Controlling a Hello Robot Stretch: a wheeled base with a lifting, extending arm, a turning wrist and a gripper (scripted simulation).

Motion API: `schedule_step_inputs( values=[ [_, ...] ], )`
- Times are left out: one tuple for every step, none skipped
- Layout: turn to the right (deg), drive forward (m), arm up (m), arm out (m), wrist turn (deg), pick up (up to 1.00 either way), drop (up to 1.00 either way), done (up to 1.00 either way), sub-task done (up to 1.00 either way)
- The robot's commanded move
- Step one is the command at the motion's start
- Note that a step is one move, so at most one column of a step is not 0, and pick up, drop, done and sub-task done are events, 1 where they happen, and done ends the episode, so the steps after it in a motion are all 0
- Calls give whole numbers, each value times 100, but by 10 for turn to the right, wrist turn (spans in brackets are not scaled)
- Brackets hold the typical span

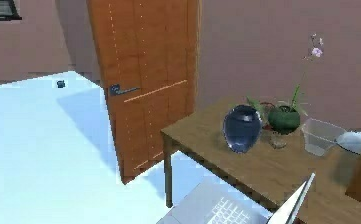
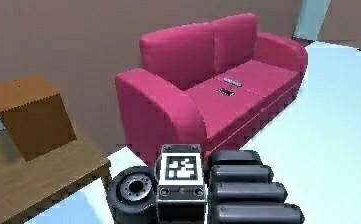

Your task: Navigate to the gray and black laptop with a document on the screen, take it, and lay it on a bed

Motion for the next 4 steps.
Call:
schedule_step_inputs(
  values=[
    [-420, 0, 0, 0, 0, 0, 0, 0, 0],
    [0, 100, 0, 0, 0, 0, 0, 0, 0],
    [0, 55, 0, 0, 0, 0, 0, 0, 0],
    [240, 0, 0, 0, 0, 0, 0, 0, 0]
  ],
)
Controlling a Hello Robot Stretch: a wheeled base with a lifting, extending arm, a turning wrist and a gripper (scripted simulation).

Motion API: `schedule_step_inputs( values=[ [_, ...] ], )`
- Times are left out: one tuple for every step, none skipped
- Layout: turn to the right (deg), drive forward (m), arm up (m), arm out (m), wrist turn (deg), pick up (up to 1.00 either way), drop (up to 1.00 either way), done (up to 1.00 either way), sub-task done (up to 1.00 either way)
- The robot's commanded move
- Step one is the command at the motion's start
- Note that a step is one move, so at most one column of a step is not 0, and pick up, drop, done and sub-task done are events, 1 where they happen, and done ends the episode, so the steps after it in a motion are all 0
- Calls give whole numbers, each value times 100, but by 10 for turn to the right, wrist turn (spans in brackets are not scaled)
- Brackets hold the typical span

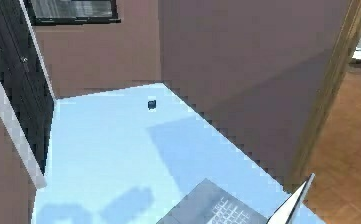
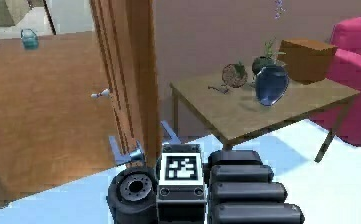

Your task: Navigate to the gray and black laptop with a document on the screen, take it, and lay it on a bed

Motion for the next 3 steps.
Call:
schedule_step_inputs(
  values=[
    [0, 60, 0, 0, 0, 0, 0, 0, 0],
    [450, 0, 0, 0, 0, 0, 0, 0, 0],
    [150, 0, 0, 0, 0, 0, 0, 0, 0]
  ],
)
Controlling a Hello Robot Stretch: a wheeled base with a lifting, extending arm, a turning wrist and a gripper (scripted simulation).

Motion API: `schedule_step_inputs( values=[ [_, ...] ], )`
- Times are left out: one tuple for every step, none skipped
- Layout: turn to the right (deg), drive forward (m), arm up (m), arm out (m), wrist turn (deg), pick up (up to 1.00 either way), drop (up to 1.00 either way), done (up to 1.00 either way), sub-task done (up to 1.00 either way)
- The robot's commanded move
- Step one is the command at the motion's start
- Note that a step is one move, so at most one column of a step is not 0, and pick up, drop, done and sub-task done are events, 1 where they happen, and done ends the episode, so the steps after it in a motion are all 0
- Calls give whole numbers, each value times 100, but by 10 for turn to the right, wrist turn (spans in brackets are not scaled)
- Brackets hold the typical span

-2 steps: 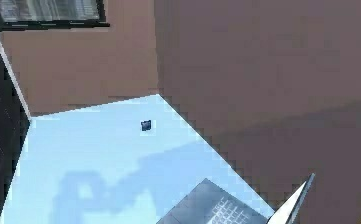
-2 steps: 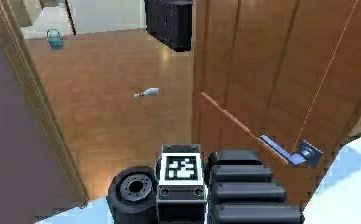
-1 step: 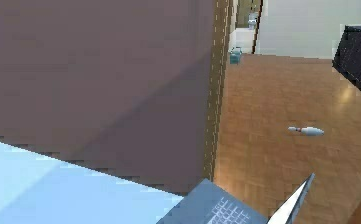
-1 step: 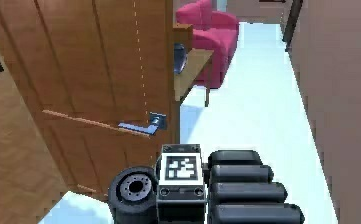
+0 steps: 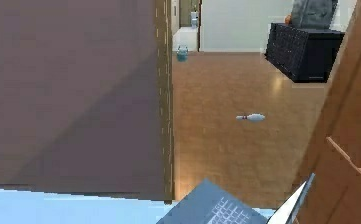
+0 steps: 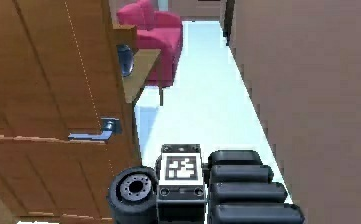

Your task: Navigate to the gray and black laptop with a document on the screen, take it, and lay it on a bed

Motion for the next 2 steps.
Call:
schedule_step_inputs(
  values=[
    [0, 15, 0, 0, 0, 0, 0, 0, 0],
    [300, 0, 0, 0, 0, 0, 0, 0, 0]
  ],
)
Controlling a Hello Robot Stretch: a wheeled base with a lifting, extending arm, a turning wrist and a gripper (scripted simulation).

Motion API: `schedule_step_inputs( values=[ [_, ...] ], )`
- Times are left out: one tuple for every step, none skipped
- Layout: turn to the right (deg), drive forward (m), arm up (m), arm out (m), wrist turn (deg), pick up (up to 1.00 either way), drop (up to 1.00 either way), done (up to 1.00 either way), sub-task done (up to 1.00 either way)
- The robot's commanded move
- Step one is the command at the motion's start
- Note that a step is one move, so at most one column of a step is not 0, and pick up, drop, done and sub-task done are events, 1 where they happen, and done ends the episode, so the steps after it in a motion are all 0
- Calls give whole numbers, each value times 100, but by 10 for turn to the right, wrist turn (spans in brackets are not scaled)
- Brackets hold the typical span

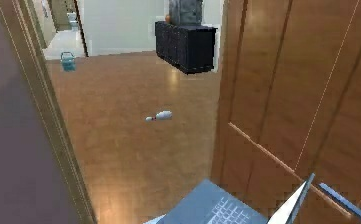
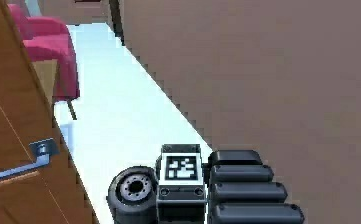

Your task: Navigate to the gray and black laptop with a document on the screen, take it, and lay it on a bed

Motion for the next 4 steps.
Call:
schedule_step_inputs(
  values=[
    [0, 65, 0, 0, 0, 0, 0, 0, 0],
    [-150, 0, 0, 0, 0, 0, 0, 0, 0],
    [0, 15, 0, 0, 0, 0, 0, 0, 0],
    [-330, 0, 0, 0, 0, 0, 0, 0, 0]
  ],
)
